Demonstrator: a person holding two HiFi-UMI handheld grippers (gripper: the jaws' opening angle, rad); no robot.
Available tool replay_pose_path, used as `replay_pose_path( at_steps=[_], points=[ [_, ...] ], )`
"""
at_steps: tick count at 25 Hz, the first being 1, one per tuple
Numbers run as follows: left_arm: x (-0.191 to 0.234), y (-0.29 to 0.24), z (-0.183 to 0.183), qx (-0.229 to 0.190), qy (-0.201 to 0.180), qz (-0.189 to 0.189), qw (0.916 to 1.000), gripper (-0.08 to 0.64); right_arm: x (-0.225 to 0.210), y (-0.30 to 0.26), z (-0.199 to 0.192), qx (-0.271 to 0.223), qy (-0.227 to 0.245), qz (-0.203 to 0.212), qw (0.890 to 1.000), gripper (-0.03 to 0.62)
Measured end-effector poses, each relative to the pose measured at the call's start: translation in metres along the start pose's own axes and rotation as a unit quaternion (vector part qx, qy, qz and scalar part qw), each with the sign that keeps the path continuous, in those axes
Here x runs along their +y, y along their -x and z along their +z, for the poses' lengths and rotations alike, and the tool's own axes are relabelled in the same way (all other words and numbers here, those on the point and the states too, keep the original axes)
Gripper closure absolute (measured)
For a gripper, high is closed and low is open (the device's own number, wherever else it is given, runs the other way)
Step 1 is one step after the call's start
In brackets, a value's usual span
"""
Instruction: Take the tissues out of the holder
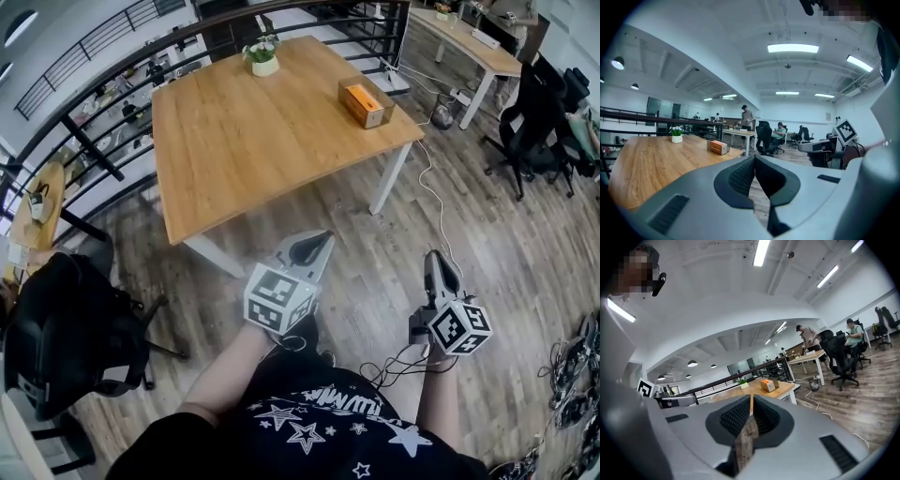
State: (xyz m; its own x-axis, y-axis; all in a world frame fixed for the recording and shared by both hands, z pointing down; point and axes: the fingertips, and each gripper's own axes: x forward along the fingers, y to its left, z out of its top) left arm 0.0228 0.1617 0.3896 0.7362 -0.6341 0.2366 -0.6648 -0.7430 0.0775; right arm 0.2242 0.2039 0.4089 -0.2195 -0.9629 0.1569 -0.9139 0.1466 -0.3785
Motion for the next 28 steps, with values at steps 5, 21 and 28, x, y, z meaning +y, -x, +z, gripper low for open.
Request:
replay_pose_path(
  at_steps=[5, 21, 28],
  points=[
    [0.029, -0.023, 0.003, 0.002, 0.018, -0.002, 0.9998, 0.546, 0.004, -0.034, 0.003, 0.004, 0.011, 0.005, 1.000, 0.565],
    [0.147, -0.127, 0.030, 0.012, 0.037, -0.043, 0.9983, 0.546, 0.003, -0.193, 0.034, 0.033, 0.026, 0.010, 0.999, 0.565],
    [0.181, -0.157, 0.040, 0.015, 0.045, -0.082, 0.9955, 0.546, 0.002, -0.241, 0.045, 0.039, 0.025, -0.003, 0.999, 0.565]
  ],
)
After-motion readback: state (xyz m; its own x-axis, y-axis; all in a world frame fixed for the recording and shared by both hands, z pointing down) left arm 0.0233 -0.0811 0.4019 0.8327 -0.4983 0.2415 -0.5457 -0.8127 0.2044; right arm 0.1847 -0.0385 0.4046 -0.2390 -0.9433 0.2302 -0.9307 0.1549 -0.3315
